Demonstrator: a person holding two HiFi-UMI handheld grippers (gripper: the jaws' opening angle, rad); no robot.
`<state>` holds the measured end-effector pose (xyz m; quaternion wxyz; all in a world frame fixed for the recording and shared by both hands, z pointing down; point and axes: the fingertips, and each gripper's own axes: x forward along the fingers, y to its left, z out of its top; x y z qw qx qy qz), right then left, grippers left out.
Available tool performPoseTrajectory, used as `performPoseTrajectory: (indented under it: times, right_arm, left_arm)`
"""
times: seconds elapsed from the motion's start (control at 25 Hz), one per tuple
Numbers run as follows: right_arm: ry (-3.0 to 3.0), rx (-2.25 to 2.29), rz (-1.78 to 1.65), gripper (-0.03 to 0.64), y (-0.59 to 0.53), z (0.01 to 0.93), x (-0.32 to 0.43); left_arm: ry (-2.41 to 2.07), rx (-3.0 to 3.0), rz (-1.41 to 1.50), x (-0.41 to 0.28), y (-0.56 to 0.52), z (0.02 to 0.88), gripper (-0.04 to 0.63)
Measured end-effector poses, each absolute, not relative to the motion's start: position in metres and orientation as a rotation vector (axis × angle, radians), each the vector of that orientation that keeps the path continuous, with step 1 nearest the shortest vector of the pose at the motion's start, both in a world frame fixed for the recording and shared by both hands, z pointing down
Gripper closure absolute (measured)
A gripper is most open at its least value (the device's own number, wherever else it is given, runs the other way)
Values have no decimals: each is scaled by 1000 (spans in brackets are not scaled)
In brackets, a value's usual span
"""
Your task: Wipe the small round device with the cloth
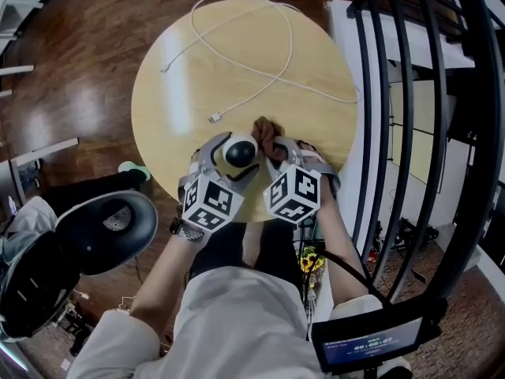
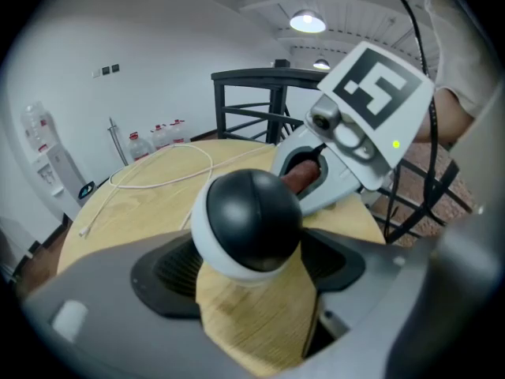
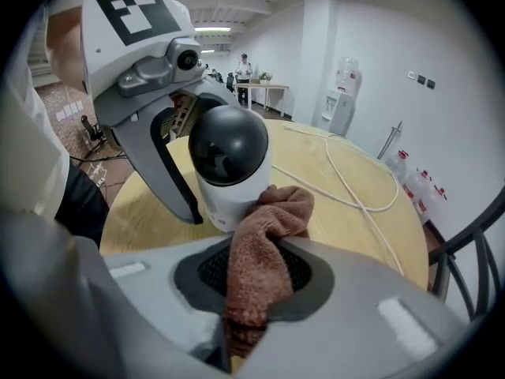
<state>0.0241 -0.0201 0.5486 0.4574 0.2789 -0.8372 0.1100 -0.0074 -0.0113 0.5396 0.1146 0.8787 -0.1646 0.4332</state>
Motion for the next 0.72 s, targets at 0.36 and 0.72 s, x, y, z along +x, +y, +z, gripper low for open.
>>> performPoseTrajectory:
  times: [0.36,0.72]
  right_arm:
    - [-2291,1158,607,551,-43,454,64]
    - [-2422,1233,635,551,-54,404,77]
  left_arm:
    - [-606,2424,1019,0,-16,525,235]
    - [-480,2594,941,5,-28,531,272]
